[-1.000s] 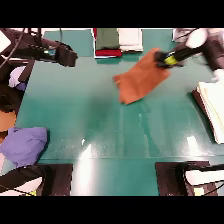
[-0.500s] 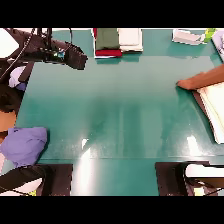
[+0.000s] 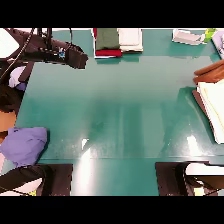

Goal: Fold the shirts.

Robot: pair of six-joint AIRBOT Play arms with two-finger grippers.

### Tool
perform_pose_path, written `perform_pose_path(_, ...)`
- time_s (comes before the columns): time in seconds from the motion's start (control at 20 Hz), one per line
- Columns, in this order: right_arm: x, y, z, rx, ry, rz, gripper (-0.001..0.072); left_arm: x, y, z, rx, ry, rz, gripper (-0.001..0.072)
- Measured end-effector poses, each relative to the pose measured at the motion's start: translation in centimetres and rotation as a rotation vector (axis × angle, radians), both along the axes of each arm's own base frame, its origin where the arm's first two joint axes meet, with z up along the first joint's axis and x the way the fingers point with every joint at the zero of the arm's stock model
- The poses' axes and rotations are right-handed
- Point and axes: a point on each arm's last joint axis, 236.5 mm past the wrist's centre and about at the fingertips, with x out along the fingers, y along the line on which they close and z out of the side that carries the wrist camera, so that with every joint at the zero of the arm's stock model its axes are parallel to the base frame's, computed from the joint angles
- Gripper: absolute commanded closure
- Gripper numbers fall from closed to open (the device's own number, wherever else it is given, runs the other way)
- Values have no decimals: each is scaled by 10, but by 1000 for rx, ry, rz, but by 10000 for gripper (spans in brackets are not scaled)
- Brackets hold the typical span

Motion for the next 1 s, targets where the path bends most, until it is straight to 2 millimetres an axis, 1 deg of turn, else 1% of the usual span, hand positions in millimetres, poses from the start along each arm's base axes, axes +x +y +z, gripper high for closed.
perform_pose_path(0.1,-8,-1,18,-29,-29,-12,696,0,0,0,0,2,0,686)
perform_pose_path(0.15,-14,-2,22,-42,-26,-22,696,-1,0,-1,1,5,0,685)
perform_pose_path(0.3,-43,-7,14,-75,38,-68,696,-2,1,-3,6,14,-2,685)
perform_pose_path(0.4,-69,-11,2,-74,94,-106,696,-5,1,-6,15,27,-6,686)
perform_pose_path(0.55,-118,-20,-32,-36,197,-180,696,-8,3,-10,28,47,-11,685)
perform_pose_path(0.75,-185,-28,-94,47,335,-276,695,-11,4,-13,38,62,-15,685)
perform_pose_path(0.85,-211,-29,-124,84,384,-311,695,-12,4,-14,40,64,-16,685)
perform_pose_path(1.0,-237,-28,-161,120,445,-329,684,-14,5,-16,47,75,-19,685)
